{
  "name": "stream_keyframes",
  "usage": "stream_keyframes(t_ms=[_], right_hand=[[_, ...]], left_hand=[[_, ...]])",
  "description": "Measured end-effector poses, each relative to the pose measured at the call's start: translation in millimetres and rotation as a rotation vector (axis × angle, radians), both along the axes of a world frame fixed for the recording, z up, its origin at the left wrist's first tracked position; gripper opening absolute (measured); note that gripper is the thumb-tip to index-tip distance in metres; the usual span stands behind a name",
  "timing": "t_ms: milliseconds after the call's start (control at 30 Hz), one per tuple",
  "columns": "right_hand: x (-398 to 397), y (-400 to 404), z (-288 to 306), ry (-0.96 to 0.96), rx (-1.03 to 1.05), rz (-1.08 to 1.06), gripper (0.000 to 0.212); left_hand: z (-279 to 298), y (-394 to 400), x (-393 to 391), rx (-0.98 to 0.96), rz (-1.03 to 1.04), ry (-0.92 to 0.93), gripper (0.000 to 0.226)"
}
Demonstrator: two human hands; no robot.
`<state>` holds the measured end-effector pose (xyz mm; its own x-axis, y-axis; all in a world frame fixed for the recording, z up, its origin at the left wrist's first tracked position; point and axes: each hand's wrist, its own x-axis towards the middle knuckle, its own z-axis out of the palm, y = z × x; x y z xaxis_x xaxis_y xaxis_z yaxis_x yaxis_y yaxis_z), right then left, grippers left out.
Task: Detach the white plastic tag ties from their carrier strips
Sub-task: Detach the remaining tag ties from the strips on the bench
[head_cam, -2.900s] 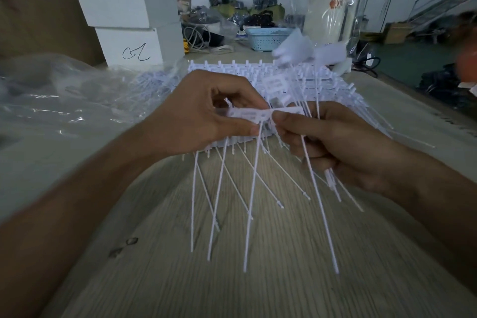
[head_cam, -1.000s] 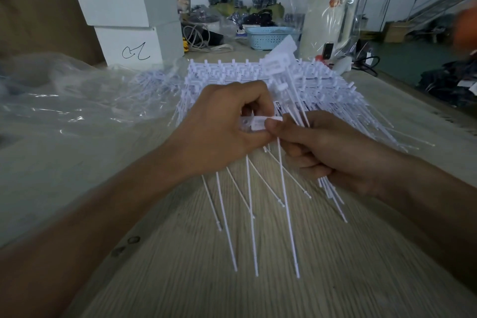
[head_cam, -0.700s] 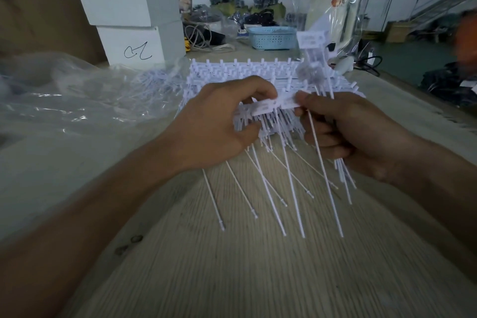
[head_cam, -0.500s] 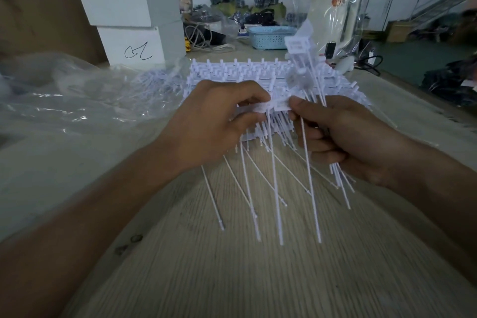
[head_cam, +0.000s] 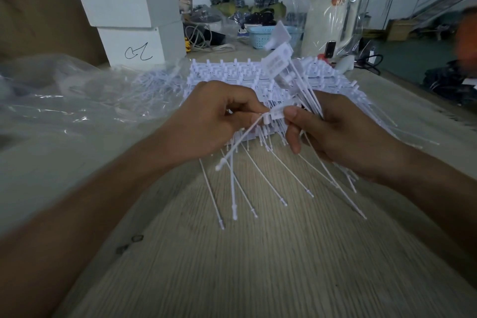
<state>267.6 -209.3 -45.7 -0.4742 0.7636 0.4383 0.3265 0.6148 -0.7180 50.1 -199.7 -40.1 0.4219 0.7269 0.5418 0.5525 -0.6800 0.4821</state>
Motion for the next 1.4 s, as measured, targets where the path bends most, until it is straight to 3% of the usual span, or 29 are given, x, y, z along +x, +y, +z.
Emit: stream_keyframes(t_ms=[133, 467, 600, 700, 1000, 1067, 1267, 1400], right_hand=[[1, 2, -1, -0.04, 0.051, -0.023, 0.04], [6, 8, -1, -0.142, 0.184, -0.052, 0.029], [6, 5, 0, 0.093, -0.046, -0.035, 0.039], [7, 8, -1, 0.136, -0.273, -0.054, 0.04], [16, 12, -1, 0.062, -0.652, 0.111, 0.034], [19, 12, 1, 0.041, -0.712, 0.13, 0.033], [17, 15, 0, 0.242, -0.574, 0.146, 0.04], [13, 15, -5, 0.31, -0.606, 0.176, 0.042]], left_hand=[[-1, 2, -3, -0.094, -0.072, -0.059, 0.024], [0, -1, -6, -0.231, -0.127, -0.157, 0.011], [4, -4, -3, -0.131, -0.086, -0.216, 0.021], [4, -5, -3, -0.094, -0.035, -0.217, 0.026], [7, -2, -11, 0.357, 0.06, 0.179, 0.023], [10, 0, -17, 0.329, 0.072, 0.178, 0.023], [5, -2, -7, 0.156, 0.075, -0.027, 0.022], [-3, -1, 1, 0.078, 0.073, -0.083, 0.021]])
